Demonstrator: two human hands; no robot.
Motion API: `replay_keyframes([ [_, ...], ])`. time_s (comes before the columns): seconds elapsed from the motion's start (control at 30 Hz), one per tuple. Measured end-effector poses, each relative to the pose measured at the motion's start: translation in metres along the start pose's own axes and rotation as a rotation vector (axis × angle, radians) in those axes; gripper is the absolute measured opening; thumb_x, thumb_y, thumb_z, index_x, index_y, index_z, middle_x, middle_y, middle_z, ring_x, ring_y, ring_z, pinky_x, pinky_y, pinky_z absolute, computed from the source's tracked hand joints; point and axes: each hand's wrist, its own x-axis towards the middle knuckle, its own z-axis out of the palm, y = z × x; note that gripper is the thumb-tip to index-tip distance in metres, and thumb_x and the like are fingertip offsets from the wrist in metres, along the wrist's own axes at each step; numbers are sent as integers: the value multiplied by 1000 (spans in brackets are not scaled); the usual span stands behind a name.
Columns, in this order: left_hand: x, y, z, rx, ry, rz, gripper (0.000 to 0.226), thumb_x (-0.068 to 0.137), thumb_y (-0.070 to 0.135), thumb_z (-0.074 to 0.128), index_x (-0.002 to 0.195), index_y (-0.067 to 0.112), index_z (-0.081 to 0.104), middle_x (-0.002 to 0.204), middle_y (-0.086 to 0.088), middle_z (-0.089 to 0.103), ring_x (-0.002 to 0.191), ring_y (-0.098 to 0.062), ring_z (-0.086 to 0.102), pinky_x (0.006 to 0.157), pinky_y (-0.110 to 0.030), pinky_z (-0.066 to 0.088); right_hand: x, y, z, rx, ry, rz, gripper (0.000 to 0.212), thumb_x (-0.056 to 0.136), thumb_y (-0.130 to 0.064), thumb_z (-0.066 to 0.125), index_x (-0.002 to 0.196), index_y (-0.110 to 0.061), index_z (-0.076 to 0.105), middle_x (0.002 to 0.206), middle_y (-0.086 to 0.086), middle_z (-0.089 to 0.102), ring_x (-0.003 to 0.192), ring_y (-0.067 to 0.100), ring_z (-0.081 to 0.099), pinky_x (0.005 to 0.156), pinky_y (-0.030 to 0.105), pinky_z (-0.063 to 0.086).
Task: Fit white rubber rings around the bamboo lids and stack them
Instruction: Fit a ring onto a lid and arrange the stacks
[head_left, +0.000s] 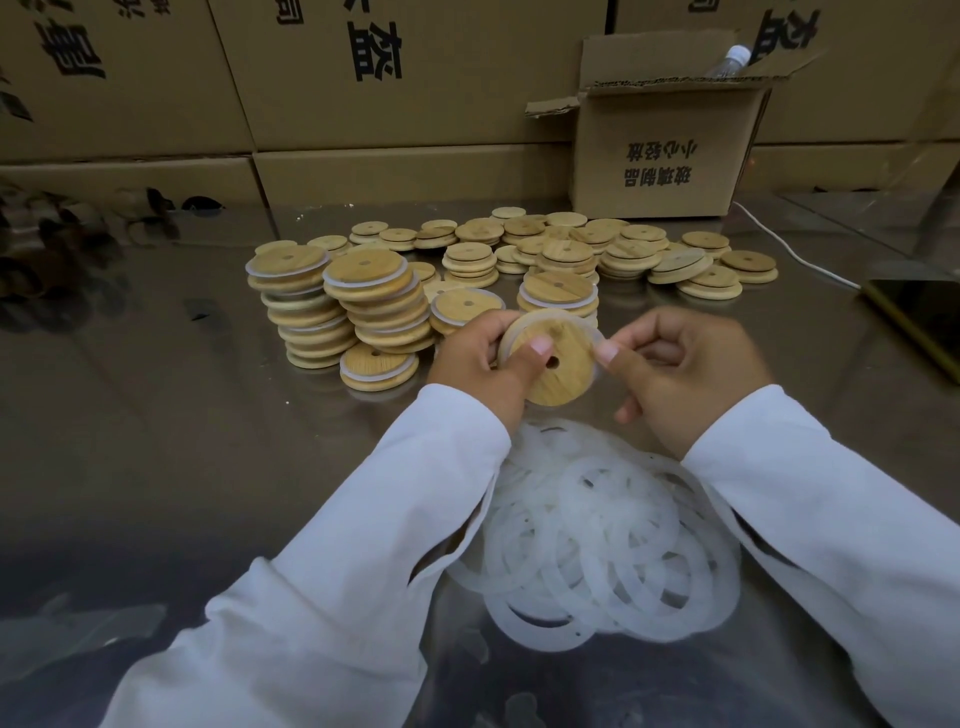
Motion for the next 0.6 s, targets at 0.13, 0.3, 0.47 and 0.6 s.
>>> replay_keyframes([
  [0.13, 1, 0, -1, -10, -6, 18, 17, 90, 9, 54, 87, 25, 58, 92, -8, 66, 95, -28, 62, 90, -49, 49, 0, -2, -1, 49, -10, -1, 21, 83, -20, 66, 63, -22, 59, 61, -9, 64, 36, 4, 56, 44, 12, 41],
  [0.3, 3, -1, -1, -122, -8, -32, 16, 90, 7, 54, 90, 22, 61, 94, -7, 66, 100, -28, 62, 94, -50, 47, 4, -3, -4, 38, -8, -23, 23, 83, -18, 66, 63, -25, 58, 63, -9, 63, 39, 3, 57, 56, 23, 44],
  [0.47, 5, -2, -2, -207, -2, -69, 18, 91, 6, 53, 89, 21, 62, 90, -4, 67, 97, -26, 63, 94, -51, 48, 4, -4, -5, 7, -17, -55, 23, 83, -20, 66, 63, -26, 58, 60, -10, 62, 39, 1, 56, 48, 8, 40],
  [0.6, 4, -4, -2, -206, -18, -59, 17, 90, 8, 54, 89, 22, 63, 89, -4, 68, 96, -26, 64, 92, -50, 49, 1, -4, -3, 69, -30, -27, 19, 83, -18, 66, 66, -22, 60, 63, -5, 63, 37, 2, 54, 46, 11, 42],
])
